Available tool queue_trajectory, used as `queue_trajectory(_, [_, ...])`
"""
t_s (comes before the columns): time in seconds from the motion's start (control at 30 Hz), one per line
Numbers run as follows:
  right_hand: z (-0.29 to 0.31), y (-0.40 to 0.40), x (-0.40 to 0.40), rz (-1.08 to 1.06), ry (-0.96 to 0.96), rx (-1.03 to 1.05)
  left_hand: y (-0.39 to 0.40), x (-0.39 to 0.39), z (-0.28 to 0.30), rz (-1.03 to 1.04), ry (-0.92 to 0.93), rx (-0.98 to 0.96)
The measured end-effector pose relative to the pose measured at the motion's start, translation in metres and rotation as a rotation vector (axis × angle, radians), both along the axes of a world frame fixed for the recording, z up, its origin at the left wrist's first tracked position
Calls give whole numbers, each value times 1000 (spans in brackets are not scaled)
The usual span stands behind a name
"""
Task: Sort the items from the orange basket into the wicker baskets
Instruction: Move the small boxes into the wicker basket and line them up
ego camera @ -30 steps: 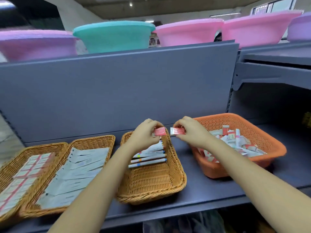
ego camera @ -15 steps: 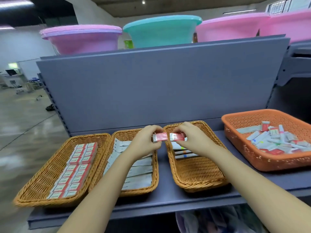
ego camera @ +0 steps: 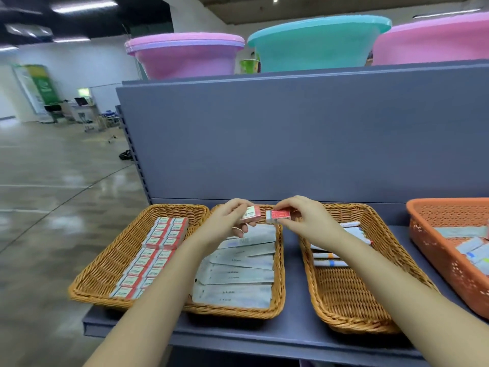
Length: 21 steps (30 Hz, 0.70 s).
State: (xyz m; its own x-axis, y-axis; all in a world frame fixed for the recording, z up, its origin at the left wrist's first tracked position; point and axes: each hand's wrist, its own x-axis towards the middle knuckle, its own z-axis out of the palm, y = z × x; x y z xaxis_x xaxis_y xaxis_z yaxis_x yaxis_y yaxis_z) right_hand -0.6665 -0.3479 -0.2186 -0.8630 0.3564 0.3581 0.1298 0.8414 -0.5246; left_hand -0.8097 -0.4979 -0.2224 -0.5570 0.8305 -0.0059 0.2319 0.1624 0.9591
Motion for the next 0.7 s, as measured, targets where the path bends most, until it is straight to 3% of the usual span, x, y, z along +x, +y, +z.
queue_trajectory(0.2, [0,-16,-27,-7,20,-195,-22,-26,-1,-40,113,-48])
queue_trajectory(0.5, [-10,-75,-87,-8,89,-649,-70,-89,-1,-133,177,12])
queue_trajectory(0.7, [-18,-113,-120,13,70,-770,-103,-133,-9,-178,225,8])
